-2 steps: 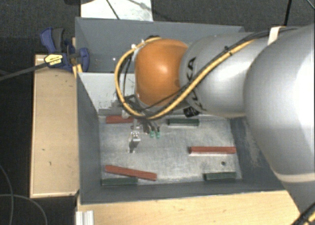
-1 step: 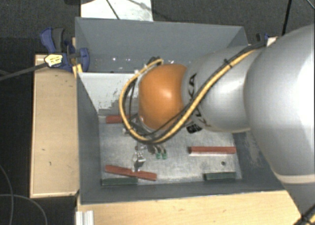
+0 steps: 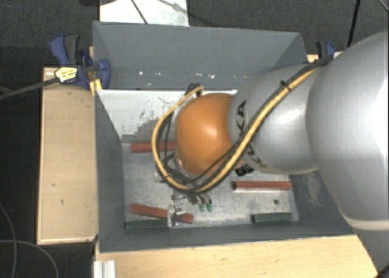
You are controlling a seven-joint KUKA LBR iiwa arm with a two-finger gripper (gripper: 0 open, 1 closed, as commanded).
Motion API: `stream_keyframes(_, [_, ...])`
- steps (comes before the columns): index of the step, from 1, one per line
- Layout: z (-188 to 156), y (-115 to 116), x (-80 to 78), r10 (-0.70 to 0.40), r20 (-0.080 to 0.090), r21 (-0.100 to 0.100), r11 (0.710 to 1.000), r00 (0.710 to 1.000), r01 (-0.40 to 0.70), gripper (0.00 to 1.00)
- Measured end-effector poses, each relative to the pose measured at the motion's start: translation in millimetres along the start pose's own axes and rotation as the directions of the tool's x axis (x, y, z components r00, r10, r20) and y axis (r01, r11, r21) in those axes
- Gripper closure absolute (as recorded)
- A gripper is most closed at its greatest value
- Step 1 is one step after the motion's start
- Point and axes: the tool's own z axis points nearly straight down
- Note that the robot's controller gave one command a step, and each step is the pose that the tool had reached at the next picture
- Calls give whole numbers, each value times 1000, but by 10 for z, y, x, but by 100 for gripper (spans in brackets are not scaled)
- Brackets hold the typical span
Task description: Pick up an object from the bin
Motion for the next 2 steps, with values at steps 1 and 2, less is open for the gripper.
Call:
stream_keyframes(1, [-117,7,-44,-15,7,0,1000,1000,15,0])
stream_keyframes(2, [474,385,-75,-134,13,5,991,991,134,0])
